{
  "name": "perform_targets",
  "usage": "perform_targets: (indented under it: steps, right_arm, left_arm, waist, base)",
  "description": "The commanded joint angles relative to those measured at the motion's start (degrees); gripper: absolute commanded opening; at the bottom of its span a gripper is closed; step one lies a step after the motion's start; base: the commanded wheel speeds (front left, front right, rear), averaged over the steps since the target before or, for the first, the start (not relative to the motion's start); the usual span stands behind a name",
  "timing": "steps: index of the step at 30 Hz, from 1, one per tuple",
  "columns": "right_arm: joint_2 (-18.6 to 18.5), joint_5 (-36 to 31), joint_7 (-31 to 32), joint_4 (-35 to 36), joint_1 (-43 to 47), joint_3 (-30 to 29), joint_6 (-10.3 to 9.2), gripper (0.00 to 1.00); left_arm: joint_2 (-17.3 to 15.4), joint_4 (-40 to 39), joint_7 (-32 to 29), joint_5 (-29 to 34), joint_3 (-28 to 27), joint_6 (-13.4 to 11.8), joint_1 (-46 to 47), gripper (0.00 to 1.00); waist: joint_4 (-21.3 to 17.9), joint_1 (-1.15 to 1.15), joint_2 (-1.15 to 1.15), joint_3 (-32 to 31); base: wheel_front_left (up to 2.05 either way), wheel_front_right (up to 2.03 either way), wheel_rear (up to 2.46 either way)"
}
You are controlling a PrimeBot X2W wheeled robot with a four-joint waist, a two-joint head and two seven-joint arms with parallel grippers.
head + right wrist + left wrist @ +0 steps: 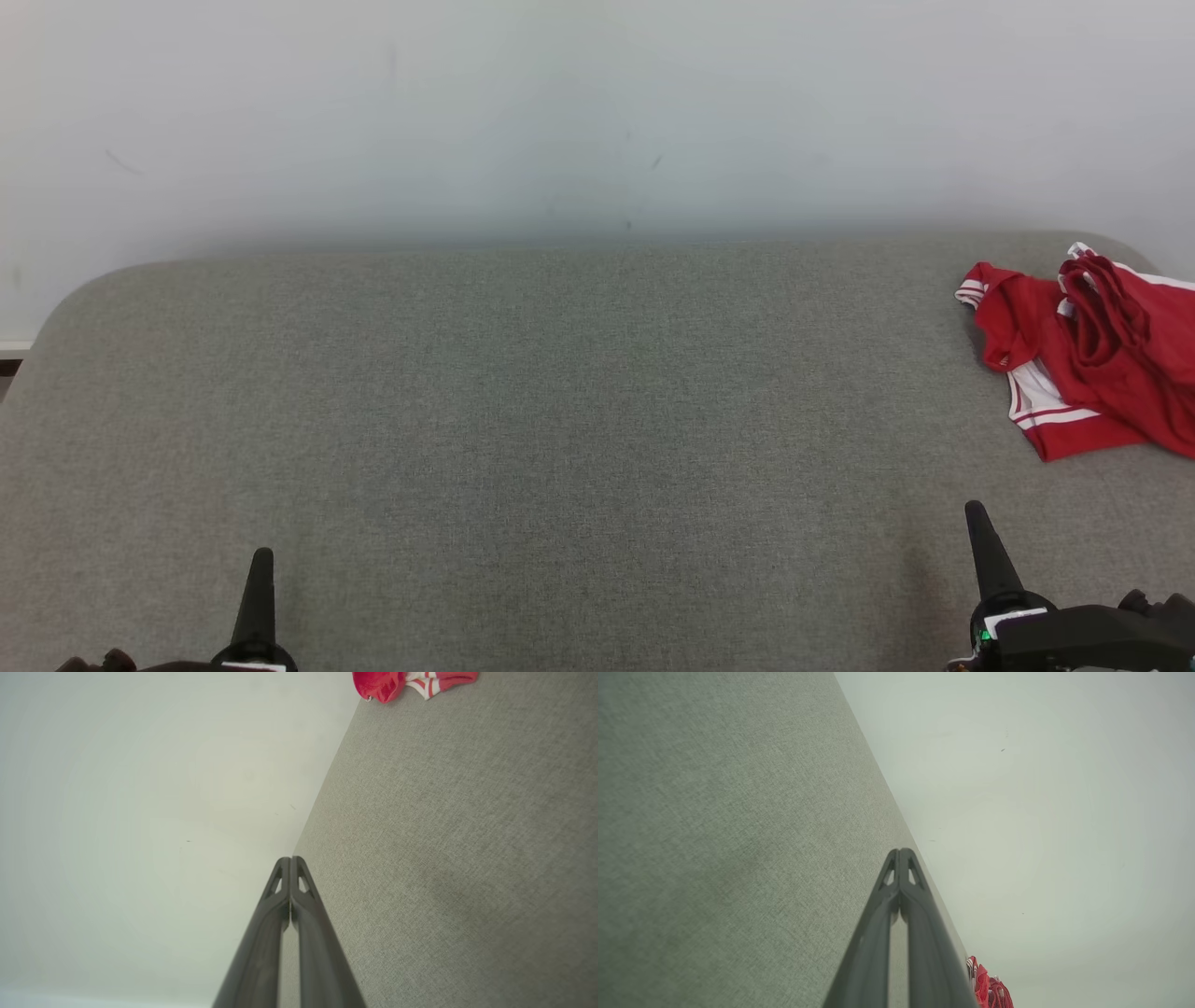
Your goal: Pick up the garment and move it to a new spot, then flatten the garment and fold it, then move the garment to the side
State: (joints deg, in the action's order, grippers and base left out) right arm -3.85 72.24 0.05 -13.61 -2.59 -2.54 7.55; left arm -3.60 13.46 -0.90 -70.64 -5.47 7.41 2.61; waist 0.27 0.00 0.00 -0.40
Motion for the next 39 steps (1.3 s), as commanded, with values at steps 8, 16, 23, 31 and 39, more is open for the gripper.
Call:
perform_targets:
  steps: [8, 16, 23, 31, 39]
  right_arm:
    - [-0.3, 5.0, 1.3, 0.3, -1.6, -0.7, -0.08, 0.00]
    - [-0.2, 8.7, 2.3, 0.2, -2.2, -1.2, -0.08, 0.00]
    - [-0.2, 11.7, 3.1, 0.0, -2.4, -1.6, -0.09, 0.00]
    - [-0.1, 14.6, 3.9, -0.1, -3.0, -2.0, -0.10, 0.00]
    - [0.0, 17.7, 4.7, -0.2, -3.3, -2.4, -0.11, 0.00]
  left_arm:
    - [0.2, -0.1, -1.3, -5.0, -0.4, 0.1, 1.7, 0.00]
    - [0.3, 0.0, -2.3, -8.9, -0.6, 0.1, 2.4, 0.00]
    - [0.4, 0.2, -3.2, -12.0, -0.7, 0.1, 2.6, 0.00]
    - [0.5, 0.3, -4.0, -15.0, -0.9, 0.1, 3.1, 0.00]
    - [0.7, 0.5, -4.8, -18.2, -1.0, 0.1, 3.7, 0.00]
  waist:
    - [0.0, 0.00, 0.00, 0.1]
    - [-0.1, 0.00, 0.00, 0.2]
    - [-0.1, 0.00, 0.00, 0.3]
    - [-0.2, 0.00, 0.00, 0.4]
    - [-0.2, 0.00, 0.00, 0.5]
  base:
    - [0.00, 0.00, 0.00]
    - [0.00, 0.00, 0.00]
    - [0.00, 0.00, 0.00]
    - [0.00, 0.00, 0.00]
    - [0.00, 0.00, 0.00]
